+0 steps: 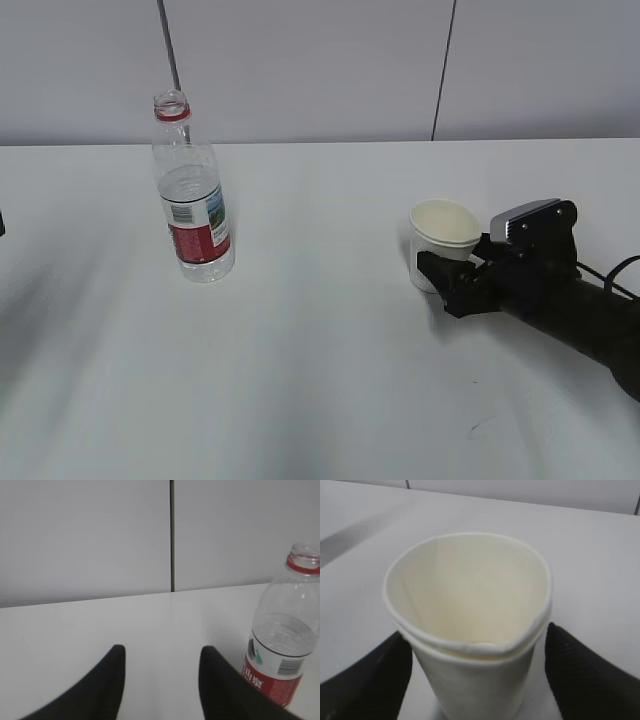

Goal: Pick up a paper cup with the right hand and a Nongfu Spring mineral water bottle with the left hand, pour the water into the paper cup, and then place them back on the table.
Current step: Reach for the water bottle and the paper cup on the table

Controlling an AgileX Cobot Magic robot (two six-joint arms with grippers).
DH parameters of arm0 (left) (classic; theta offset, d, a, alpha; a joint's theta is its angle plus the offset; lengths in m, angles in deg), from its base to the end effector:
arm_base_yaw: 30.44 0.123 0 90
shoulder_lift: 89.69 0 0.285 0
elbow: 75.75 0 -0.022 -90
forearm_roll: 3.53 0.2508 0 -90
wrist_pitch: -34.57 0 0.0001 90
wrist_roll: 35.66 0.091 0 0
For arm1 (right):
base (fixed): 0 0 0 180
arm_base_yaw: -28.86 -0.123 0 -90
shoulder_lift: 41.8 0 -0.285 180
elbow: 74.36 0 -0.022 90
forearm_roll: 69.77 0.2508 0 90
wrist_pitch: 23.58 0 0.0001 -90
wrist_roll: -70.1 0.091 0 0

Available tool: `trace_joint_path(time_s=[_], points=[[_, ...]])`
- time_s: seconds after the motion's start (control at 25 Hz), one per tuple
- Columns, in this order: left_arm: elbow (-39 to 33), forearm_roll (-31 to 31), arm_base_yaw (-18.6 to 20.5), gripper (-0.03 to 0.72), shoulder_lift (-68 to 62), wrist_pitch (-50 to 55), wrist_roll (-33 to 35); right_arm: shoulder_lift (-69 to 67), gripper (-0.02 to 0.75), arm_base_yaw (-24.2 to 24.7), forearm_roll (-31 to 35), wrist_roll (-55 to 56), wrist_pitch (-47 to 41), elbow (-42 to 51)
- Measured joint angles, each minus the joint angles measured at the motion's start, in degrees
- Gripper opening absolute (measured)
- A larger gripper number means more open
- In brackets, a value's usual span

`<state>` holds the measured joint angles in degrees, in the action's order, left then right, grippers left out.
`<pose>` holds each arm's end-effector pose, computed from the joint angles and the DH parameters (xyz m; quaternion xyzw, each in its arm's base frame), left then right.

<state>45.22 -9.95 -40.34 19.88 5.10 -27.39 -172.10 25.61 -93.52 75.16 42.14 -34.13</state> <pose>0.1994 -0.0297 0.2330 0.0664 0.7639 -0.0194 0.6416 0.3259 0.0520 0.0721 -0.1692 0.7782 0.1400 0.5884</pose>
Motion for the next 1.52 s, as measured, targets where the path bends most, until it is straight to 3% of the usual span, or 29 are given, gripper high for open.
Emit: trace_joint_path(time_s=[0.76,1.12,1.36,1.52], points=[[0.0,2.48,0.0,0.312,0.0,2.22,0.0,-1.89,0.588,0.0,-1.92,0.02,0.0,-2.38],[0.0,3.45,-0.16,0.312,-1.02,2.52,-0.77,-1.89,0.491,0.0,-0.58,0.02,0.09,-2.38],[0.0,11.41,-0.25,0.324,-3.53,-1.26,-4.8,-1.89,0.485,0.0,-0.44,0.02,0.09,-2.38],[0.0,15.66,-0.25,0.424,-6.19,-4.63,-6.12,-1.89,0.485,0.0,-0.31,0.02,0.09,-2.38]])
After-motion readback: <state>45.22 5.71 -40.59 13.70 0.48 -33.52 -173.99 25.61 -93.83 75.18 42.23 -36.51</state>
